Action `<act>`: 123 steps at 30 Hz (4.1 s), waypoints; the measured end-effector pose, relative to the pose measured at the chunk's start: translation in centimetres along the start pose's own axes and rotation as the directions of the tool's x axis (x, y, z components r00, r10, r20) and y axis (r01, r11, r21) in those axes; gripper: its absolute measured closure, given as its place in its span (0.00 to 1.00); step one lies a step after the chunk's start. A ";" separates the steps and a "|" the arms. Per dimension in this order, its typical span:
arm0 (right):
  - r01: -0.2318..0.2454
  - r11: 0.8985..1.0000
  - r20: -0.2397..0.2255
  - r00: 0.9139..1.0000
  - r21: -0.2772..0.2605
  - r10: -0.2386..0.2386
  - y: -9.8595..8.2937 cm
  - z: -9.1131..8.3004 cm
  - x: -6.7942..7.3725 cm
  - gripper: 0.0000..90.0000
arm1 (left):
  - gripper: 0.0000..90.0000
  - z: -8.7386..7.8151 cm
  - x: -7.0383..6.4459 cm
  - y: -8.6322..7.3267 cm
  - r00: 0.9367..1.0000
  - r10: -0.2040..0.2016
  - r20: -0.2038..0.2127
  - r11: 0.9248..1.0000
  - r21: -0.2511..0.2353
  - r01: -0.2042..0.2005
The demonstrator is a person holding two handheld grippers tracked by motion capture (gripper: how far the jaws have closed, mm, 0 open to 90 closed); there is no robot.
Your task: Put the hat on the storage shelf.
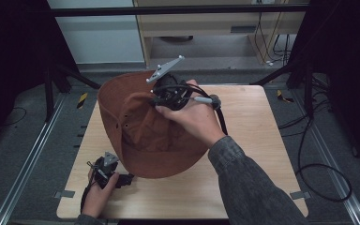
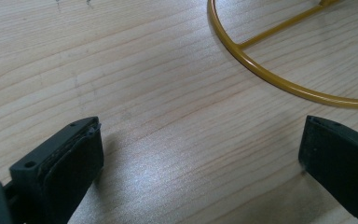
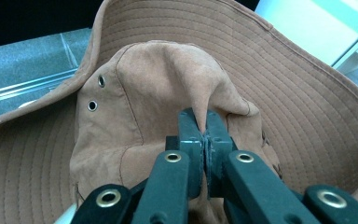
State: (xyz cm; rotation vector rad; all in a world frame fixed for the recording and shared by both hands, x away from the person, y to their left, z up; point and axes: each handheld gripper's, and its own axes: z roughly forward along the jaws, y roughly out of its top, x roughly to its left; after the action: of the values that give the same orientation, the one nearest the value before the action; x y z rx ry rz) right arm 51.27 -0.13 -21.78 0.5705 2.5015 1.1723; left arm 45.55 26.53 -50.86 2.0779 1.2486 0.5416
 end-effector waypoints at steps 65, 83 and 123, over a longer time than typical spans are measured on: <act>-0.073 0.997 0.013 0.997 -0.015 0.073 -1.6 0.2 -0.2 0.23 | 0.00 0.0 0.0 0.0 1.000 -0.001 -0.001 1.000 -0.001 0.001; -0.105 0.993 0.013 0.994 -0.062 0.106 -4.1 -2.9 -1.3 0.07 | 0.00 0.0 0.0 0.0 1.000 0.007 0.001 1.000 0.007 -0.007; -0.277 0.961 0.220 0.938 0.004 0.269 -25.1 -8.0 -6.0 0.15 | 0.00 0.0 0.0 0.0 1.000 -0.003 -0.001 1.000 -0.004 0.003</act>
State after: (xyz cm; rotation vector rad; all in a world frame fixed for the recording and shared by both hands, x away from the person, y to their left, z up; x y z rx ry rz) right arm 47.47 -22.92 -35.75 1.0257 2.3121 1.0910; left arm 45.53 26.50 -50.90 2.0729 1.2499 0.5434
